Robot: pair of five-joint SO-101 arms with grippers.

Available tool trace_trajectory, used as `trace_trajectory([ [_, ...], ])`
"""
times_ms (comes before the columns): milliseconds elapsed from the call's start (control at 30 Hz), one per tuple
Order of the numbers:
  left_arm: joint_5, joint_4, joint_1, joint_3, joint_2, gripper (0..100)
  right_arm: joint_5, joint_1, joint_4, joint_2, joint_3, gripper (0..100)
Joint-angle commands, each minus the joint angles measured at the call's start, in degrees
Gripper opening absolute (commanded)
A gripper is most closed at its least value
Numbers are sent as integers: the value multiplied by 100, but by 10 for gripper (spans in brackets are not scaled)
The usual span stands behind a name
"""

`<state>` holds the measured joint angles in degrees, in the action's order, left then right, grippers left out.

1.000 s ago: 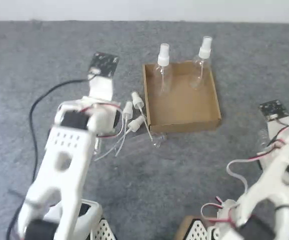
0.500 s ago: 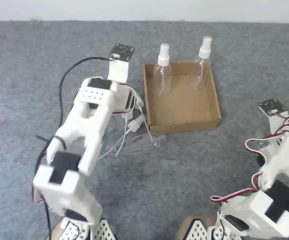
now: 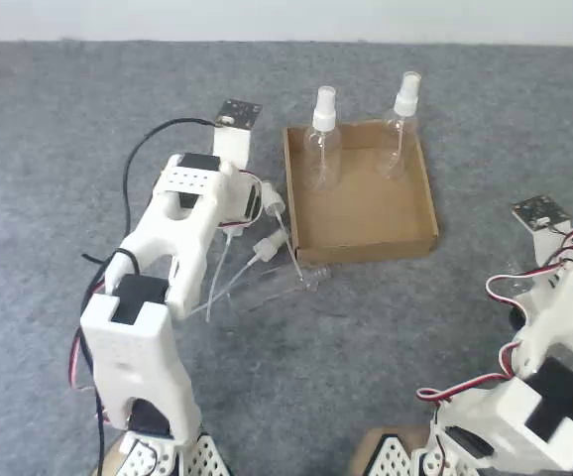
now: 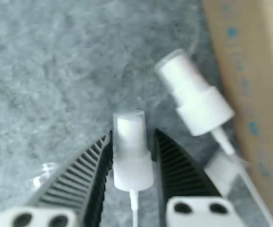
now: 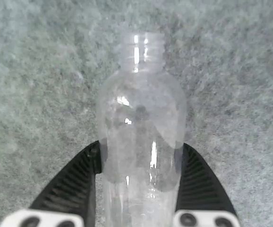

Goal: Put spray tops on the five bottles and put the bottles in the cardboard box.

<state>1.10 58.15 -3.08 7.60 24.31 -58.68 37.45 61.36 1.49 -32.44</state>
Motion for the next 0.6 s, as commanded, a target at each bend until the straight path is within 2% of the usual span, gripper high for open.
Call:
trace_trajectory([
  [0, -18, -88, 229, -330, -141, 112, -53, 4, -40, 57, 334, 88],
  [133, 0, 176, 237, -716, -141, 118, -53, 4, -40, 57, 334, 88],
  [300, 536, 879, 220, -1736, -132, 224, -62, -4, -40, 57, 334, 88],
  [367, 554, 1064, 211, -2132, -79, 232, -62, -13, -31, 57, 334, 88],
  [567, 554, 967, -167, -2325, 158, 229, -62, -22, -31, 57, 334, 88],
])
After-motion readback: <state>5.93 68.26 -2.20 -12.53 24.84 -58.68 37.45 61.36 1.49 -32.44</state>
